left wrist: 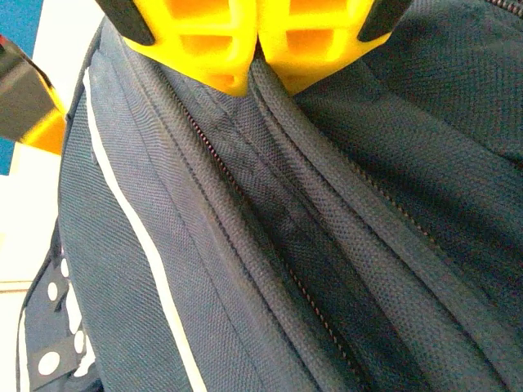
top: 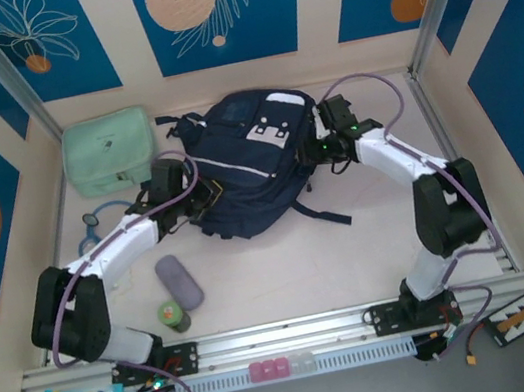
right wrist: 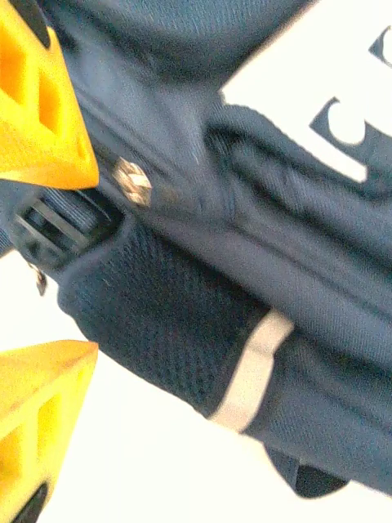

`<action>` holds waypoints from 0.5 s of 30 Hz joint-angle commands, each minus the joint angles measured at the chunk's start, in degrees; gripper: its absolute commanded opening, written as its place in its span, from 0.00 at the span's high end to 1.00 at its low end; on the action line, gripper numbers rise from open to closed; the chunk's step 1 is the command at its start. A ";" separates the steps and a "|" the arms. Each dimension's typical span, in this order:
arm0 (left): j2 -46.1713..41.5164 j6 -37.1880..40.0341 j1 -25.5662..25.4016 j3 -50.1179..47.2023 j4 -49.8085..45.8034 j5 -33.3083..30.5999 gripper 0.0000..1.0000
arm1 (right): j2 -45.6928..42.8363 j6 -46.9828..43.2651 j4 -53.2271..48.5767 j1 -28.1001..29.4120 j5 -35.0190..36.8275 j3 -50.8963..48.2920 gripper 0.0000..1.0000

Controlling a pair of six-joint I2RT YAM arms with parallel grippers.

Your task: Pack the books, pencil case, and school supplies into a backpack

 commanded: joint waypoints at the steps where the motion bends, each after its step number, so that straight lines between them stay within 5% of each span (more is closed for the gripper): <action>1: 1.10 -1.03 -0.36 1.25 5.71 2.77 1.00 | -5.58 3.10 8.01 1.70 -14.91 -3.61 0.42; 15: 1.29 -1.42 -0.62 -0.90 5.85 2.37 1.00 | 6.03 1.72 9.78 7.15 -14.54 4.81 0.28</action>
